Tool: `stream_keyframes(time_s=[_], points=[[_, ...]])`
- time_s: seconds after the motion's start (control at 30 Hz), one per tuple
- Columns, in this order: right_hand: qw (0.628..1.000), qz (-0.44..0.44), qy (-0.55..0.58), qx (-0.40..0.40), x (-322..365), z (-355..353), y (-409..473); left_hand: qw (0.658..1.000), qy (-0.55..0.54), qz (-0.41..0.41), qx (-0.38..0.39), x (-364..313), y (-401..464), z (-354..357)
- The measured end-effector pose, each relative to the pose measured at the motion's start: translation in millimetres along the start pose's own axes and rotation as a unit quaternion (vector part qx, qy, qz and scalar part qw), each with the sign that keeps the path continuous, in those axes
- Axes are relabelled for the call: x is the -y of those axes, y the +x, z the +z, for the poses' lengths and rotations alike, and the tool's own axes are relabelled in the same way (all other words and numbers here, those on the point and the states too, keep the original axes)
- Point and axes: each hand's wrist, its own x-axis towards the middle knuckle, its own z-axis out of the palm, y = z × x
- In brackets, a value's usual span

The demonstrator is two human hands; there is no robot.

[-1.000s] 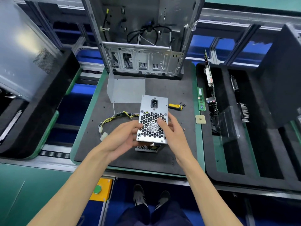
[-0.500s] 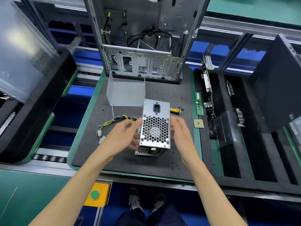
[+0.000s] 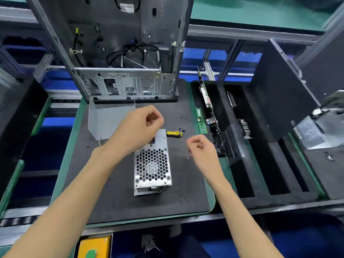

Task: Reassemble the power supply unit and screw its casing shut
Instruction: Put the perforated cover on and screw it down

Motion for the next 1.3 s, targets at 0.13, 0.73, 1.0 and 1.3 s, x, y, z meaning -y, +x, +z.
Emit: stream_keyframes(time_s=[0.13, 0.73, 1.0, 1.3], points=[[0.996, -0.048, -0.078, 0.007, -1, -1, 23, 0.994, 0.043, -0.031, 0.095, -1, 45, 20], [0.902, -0.185, -0.369, 0.125, -26, 50, 124, 0.972, 0.058, -0.166, 0.157, 52, 110, 29], [0.939, -0.152, -0.292, 0.101, -6, -3, 124, 0.98, 0.033, -0.141, 0.135, 52, 129, 41], [0.96, 0.002, -0.277, 0.051, -17, -54, 124, 0.95, 0.123, -0.107, 0.268, 48, 163, 86]])
